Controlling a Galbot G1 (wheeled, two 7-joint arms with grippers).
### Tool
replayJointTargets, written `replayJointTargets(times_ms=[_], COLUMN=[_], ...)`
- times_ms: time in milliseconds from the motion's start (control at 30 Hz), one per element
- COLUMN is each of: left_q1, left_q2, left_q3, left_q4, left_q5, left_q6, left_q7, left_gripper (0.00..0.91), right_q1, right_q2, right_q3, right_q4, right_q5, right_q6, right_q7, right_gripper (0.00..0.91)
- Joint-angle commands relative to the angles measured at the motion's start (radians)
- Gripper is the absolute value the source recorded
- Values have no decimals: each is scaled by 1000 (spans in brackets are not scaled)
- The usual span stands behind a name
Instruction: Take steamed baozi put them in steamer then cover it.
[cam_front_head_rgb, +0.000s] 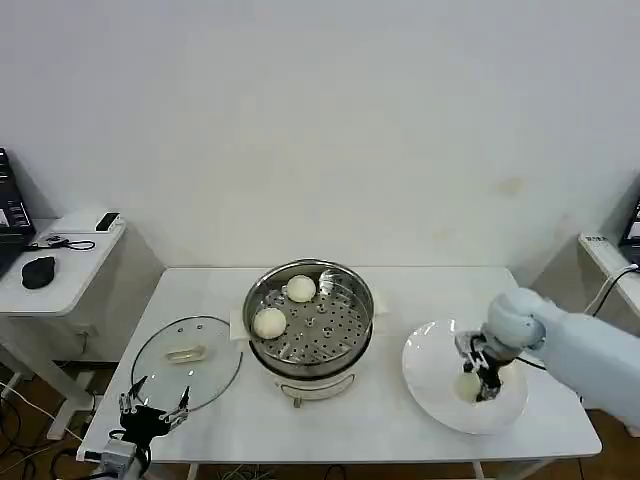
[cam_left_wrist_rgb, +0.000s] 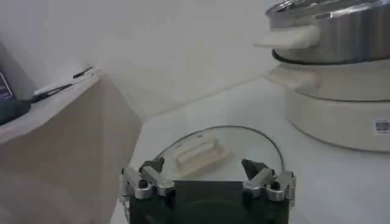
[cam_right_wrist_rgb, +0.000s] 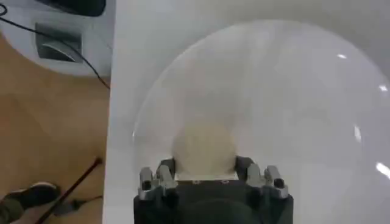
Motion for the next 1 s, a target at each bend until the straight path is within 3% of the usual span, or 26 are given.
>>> replayJointTargets(times_ms=[33,300,467,567,667,1000], left_q1=[0,-1,3,4,4,12], left_q2=[2,5,6,8,8,-8], left_q3=[0,3,-6,-11,-13,-24], left_q4=[0,2,-6,-8,-10,-18], left_q5=[-1,-3,-5,-7,-7,-5], left_q6=[0,-2,-2,-2,-2,-6], left_q7=[0,-4,-4,-4,-5,-11], left_gripper=[907,907,907,907,907,907], right_q1=[255,492,566,600,610,586], right_q2=[20,224,358,431,529,688], right_q3=[-9,-99,-114,-117,-115,-164], right_q4=[3,-140,-296,-359,-438,-391], right_q5=[134,224,296,303,310,204], right_q6=[16,66,297,377,508,574], right_q7=[-11,-19,-47,-73,-82,-82], right_gripper=[635,635,635,635,635,635])
